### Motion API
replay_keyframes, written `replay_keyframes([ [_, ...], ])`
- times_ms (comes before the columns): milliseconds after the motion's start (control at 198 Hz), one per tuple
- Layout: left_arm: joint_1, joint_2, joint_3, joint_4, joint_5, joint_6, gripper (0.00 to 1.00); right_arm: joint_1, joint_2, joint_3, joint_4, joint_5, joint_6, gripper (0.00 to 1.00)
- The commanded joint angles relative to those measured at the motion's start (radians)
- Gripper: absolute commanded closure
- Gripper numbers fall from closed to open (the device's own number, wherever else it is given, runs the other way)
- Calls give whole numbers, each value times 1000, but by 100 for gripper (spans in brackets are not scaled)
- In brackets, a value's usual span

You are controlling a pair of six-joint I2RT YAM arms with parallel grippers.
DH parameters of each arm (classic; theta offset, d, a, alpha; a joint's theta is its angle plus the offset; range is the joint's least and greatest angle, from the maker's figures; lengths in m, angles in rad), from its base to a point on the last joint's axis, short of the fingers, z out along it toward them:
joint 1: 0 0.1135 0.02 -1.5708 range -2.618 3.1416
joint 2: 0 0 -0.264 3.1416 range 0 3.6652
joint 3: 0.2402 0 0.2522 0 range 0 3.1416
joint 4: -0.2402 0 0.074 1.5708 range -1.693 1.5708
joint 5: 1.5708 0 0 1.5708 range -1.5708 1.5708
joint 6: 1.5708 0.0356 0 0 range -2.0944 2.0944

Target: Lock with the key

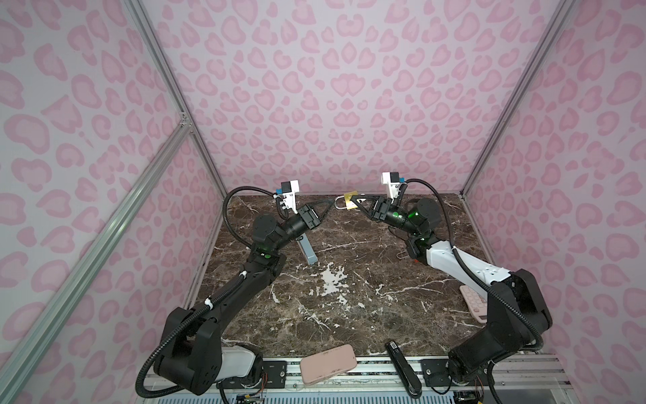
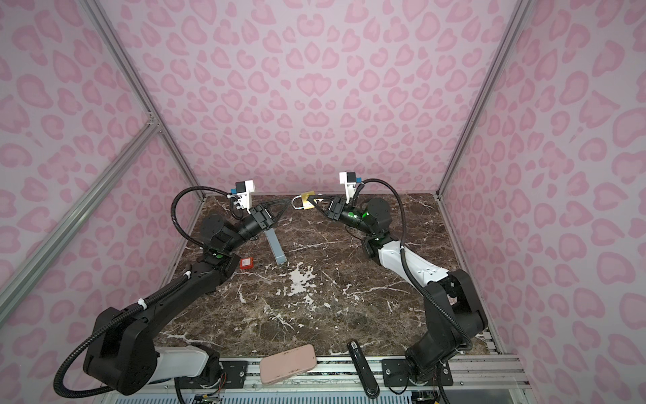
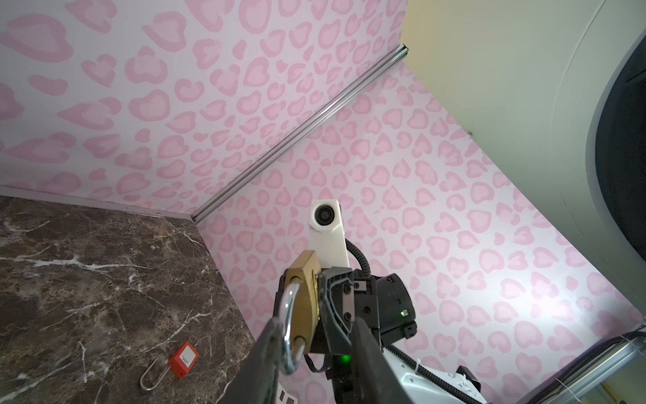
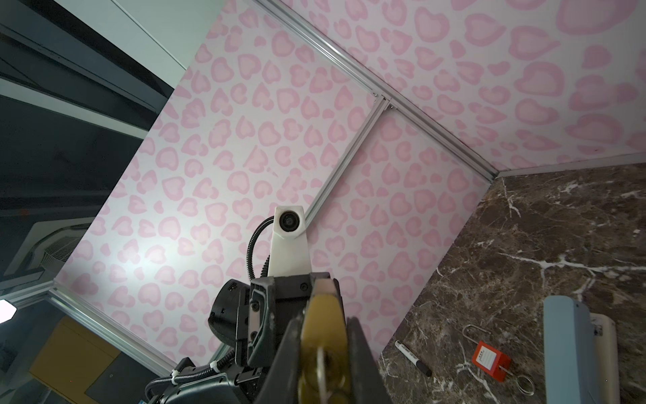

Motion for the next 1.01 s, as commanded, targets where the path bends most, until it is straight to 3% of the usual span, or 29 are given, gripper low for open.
replay_keyframes([
  [0, -1, 5, 1, 18, 31, -3, 60, 4, 2, -4, 125, 3, 27, 100],
  [257, -11, 16, -3, 13, 37, 5, 58, 21, 33, -2, 222, 3, 95, 100],
  [544, -20, 21, 3, 10, 36, 8, 96, 45, 29, -6, 158, -3, 40, 100],
  [665, -17, 24, -1, 3, 36, 7, 96, 44, 17, -6, 128, -26, 15, 100],
  [721, -17, 23, -5, 6, 37, 5, 96, 39, 7, -2, 103, -44, 0, 63],
  [766, -17, 22, -5, 7, 37, 4, 96, 31, -3, -4, 76, -54, -10, 51],
  [862, -17, 20, -1, 6, 42, 5, 96, 4, -27, -28, 55, -59, -24, 43],
  [1003, -16, 24, 7, 4, 45, 2, 96, -21, -41, -40, 48, -86, -17, 42],
])
